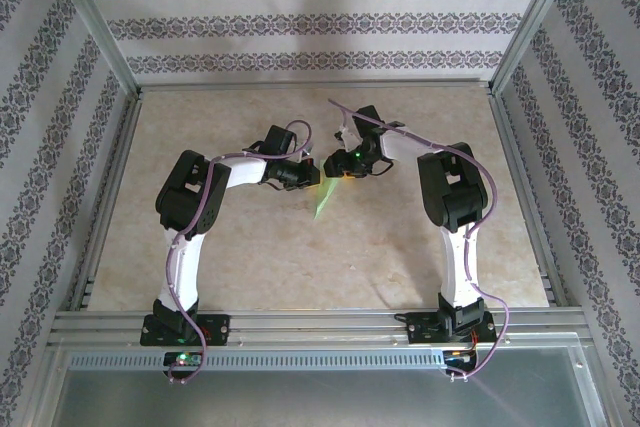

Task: Fold a paper plane with a square sheet of paper (fold left side to right side)
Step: Fold the wing for the fifth time at the center of the table.

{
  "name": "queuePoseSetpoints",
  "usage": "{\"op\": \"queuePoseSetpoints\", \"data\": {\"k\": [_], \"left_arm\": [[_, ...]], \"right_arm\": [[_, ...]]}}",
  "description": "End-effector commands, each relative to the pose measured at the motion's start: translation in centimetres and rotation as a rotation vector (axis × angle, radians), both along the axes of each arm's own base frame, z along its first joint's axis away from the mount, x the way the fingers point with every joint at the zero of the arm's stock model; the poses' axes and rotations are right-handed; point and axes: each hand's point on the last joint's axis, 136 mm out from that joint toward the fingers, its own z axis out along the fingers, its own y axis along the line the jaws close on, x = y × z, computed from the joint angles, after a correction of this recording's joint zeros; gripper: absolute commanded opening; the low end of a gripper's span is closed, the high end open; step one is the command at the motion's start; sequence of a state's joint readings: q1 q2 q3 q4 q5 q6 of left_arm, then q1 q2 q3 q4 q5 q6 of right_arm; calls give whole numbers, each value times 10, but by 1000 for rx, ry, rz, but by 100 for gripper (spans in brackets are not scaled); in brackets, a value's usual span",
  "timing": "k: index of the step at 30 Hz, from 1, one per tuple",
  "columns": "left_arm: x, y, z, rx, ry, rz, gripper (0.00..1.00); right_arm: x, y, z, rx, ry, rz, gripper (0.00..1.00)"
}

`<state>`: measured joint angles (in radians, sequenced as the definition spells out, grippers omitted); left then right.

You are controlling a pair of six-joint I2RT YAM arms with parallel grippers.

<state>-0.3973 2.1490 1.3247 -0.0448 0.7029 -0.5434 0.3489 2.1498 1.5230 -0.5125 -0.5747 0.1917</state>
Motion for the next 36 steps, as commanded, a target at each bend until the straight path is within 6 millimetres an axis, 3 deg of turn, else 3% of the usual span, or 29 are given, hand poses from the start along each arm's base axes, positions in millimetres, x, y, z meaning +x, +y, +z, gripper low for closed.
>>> {"op": "queuePoseSetpoints", "data": {"k": [1,7,11,14,18,22,28,36], "left_arm": [[-15,36,-61,214,98,43,3],[-17,37,-64,230,103,42,2],[-17,38,-65,236,102,44,1],[-16,38,-65,239,103,43,1],[-16,38,-65,242,101,42,1],[-16,38,-64,242,101,42,1],[-17,38,-62,243,97,38,1],[-17,38,-62,241,99,37,1]], "right_arm": [[5,0,24,38,-30,-15,54],[2,-8,33,46,-35,-39,52],[2,-12,49,116,-43,-77,45],[4,-11,54,134,-48,-94,34],[9,-5,43,108,-27,-113,14],[18,-2,30,71,-15,-142,1],[25,3,22,57,-11,-146,0],[18,2,3,20,24,-138,0]]}}
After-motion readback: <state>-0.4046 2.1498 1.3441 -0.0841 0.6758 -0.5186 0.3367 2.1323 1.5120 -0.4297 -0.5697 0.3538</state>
